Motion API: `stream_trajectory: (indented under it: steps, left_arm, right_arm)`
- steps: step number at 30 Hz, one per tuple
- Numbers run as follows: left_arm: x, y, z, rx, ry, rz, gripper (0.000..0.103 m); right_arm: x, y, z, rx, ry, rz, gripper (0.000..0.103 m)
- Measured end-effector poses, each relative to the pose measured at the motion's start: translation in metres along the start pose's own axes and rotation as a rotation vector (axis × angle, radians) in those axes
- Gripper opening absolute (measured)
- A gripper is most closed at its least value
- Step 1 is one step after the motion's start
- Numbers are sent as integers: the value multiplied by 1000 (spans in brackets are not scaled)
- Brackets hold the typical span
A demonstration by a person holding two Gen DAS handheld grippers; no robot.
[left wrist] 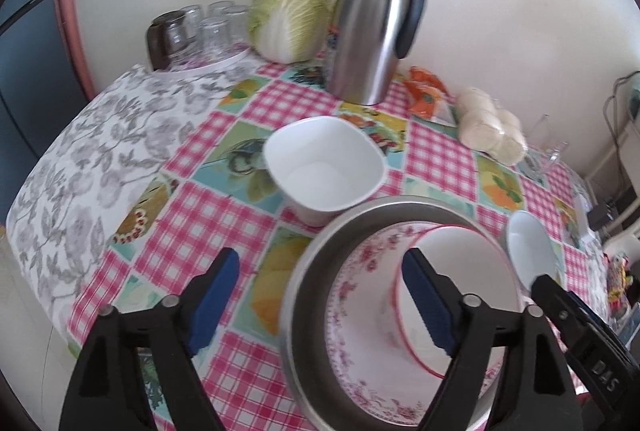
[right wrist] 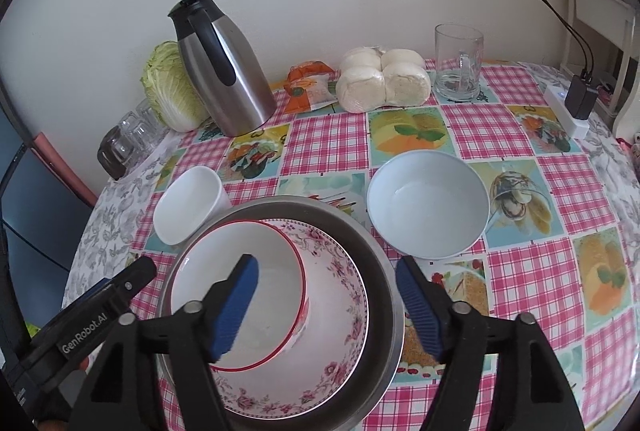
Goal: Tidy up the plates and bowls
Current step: 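Lower the red-rimmed bowl onto the floral plate and open both grippers, then move both grippers to the rim of the white square bowl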
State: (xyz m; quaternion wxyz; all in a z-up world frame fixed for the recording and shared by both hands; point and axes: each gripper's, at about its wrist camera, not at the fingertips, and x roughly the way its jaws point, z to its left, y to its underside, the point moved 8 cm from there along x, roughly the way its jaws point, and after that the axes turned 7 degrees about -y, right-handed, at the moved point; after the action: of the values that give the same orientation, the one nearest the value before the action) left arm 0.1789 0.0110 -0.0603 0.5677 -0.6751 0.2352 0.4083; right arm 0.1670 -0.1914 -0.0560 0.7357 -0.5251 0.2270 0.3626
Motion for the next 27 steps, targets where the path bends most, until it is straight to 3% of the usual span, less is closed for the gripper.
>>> stream_trajectory:
  steps: [3,9,18,27]
  left_arm:
    - [3,0,9,-22,-34,-5,93]
    - [4,-3,25,-65,-88,-23,98]
    - [7,-3,40,-101,-145,-11,103]
    - [6,-8,40,-103,-129,-17,103]
  right_arm:
    - [2,1,-2,2,7,3,90]
    - [1,2,-7,16,22,0,103]
    - [3,4,-12,33,37,8,103]
    - [3,4,-4,20,20,0,103]
